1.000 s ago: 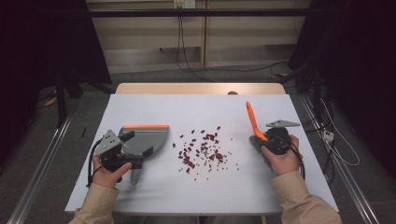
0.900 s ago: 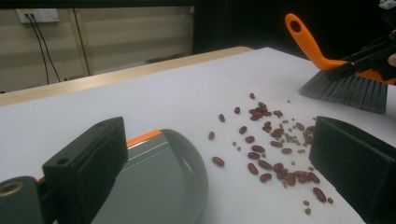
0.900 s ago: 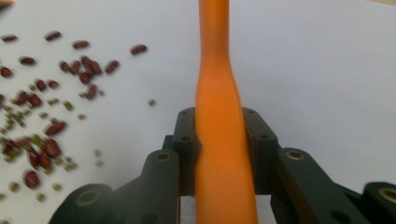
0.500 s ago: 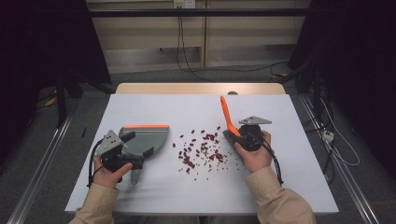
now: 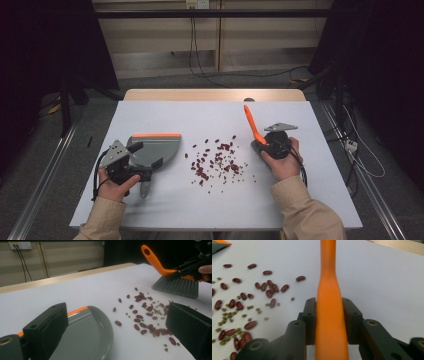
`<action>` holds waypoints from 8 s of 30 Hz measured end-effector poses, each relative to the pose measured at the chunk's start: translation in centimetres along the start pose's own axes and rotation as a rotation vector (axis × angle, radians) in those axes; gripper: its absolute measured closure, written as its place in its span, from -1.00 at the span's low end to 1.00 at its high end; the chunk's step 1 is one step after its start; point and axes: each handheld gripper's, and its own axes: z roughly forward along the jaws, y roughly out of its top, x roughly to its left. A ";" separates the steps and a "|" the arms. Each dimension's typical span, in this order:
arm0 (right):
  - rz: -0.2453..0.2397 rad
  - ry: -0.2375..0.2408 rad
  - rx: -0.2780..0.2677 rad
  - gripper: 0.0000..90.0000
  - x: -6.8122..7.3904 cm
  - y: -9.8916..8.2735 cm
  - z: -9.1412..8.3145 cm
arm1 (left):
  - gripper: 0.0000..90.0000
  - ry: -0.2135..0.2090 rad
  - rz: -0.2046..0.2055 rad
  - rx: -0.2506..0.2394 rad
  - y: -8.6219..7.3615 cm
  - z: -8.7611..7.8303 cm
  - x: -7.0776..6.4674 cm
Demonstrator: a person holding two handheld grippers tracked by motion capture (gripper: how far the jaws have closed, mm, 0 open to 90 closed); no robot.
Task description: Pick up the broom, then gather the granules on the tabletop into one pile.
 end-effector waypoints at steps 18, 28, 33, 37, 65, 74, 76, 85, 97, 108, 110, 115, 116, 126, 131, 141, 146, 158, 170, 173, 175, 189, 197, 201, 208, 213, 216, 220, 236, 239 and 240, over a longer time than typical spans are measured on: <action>-0.072 0.042 0.005 0.58 0.8 -1.0 -1.4 | -0.90 0.009 -0.007 0.013 -0.6 -0.7 0.3; -0.075 0.026 -0.059 0.58 4.4 -1.3 -1.1 | -0.90 0.004 -0.001 0.018 -0.7 -0.5 0.2; -0.081 0.042 -0.095 0.58 6.4 -1.1 -0.7 | -0.90 0.005 -0.002 0.019 -0.7 -0.5 0.2; -0.085 0.073 -0.110 0.58 7.6 -0.6 -0.1 | -0.90 0.001 0.002 0.022 -0.7 -0.5 0.2; -0.263 0.148 -0.245 0.58 0.0 6.6 7.8 | -0.90 0.010 -0.030 0.039 -1.5 -0.9 0.9; -0.386 0.283 -0.179 0.58 2.3 5.3 7.8 | -0.90 0.023 -0.039 0.034 -1.6 -1.2 1.1; -0.392 0.315 -0.179 0.58 2.5 4.9 7.4 | -0.90 0.021 -0.038 0.033 -1.6 -1.2 1.1; -0.414 0.389 -0.173 0.57 3.2 3.1 5.2 | -0.90 0.022 -0.036 0.033 -1.6 -1.1 1.0; -0.412 0.447 -0.164 0.57 3.7 1.7 3.3 | -0.90 0.020 -0.030 0.035 -1.5 -1.0 0.9; -0.369 0.459 -0.233 0.58 2.9 3.4 3.2 | -0.90 0.017 -0.037 0.032 -1.5 -1.0 0.9; -0.369 0.453 -0.241 0.58 2.7 4.3 4.1 | -0.90 0.015 -0.040 0.033 -1.5 -0.9 0.9; -0.386 0.451 -0.256 0.58 3.1 6.2 7.0 | -0.90 0.020 -0.043 0.037 -1.6 -0.9 1.2; -0.386 0.452 -0.255 0.58 3.3 6.6 7.5 | -0.90 0.020 -0.044 0.039 -1.6 -0.9 1.3; -0.528 0.502 -0.256 0.58 5.2 8.0 11.5 | -0.90 0.037 -0.064 0.035 -1.8 -1.1 1.7; -0.601 0.543 -0.228 0.58 5.6 7.5 10.6 | -0.90 0.039 -0.068 0.036 -1.8 -1.2 1.7; -0.639 0.629 -0.199 0.57 5.6 5.3 7.7 | -0.90 0.045 -0.067 0.032 -1.8 -1.3 1.6; -0.638 0.664 -0.189 0.57 5.8 4.4 6.5 | -0.90 0.042 -0.068 0.031 -1.7 -1.2 1.5; -0.594 0.663 -0.265 0.58 5.6 4.9 5.1 | -0.90 0.035 -0.059 0.035 -1.6 -1.0 1.4; -0.613 0.632 -0.261 0.58 7.1 8.6 10.8 | -0.90 0.043 -0.066 0.035 -1.7 -1.4 1.8; -0.608 0.681 -0.243 0.58 7.8 8.3 11.6 | -0.90 0.047 -0.066 0.037 -1.8 -1.6 1.9; -0.641 0.693 -0.238 0.58 8.2 8.1 11.3 | -0.90 0.053 -0.073 0.035 -1.9 -1.7 1.9; -0.727 0.814 -0.213 0.57 8.8 5.2 7.4 | -0.90 0.051 -0.062 0.046 -2.0 -1.8 1.8; -0.704 0.818 -0.253 0.58 8.2 4.9 5.8 | -0.90 0.050 -0.058 0.048 -1.9 -1.6 1.6; -0.667 0.793 -0.292 0.58 7.7 5.9 6.1 | -0.90 0.047 -0.059 0.046 -1.9 -1.6 1.7; -0.685 0.761 -0.268 0.58 9.1 6.5 8.8 | -0.90 0.050 -0.064 0.047 -2.0 -1.7 1.9; -0.687 0.799 -0.249 0.58 10.2 5.8 8.7 | -0.90 0.054 -0.065 0.045 -2.1 -1.8 2.1; -0.694 0.833 -0.238 0.58 10.2 5.4 8.0 | -0.90 0.052 -0.065 0.045 -2.0 -1.8 2.1; -0.704 0.840 -0.232 0.58 10.2 5.1 7.1 | -0.90 0.050 -0.059 0.049 -2.0 -1.7 1.9; -0.453 0.563 -0.191 0.58 2.4 6.0 5.8 | -0.90 0.029 -0.062 0.046 -1.9 -1.2 1.6; -0.415 0.533 -0.137 0.57 1.6 5.6 6.3 | -0.90 0.029 -0.060 0.048 -1.9 -1.3 1.7; -0.425 0.518 -0.119 0.57 1.5 5.5 6.4 | -0.90 0.030 -0.059 0.048 -1.9 -1.3 1.7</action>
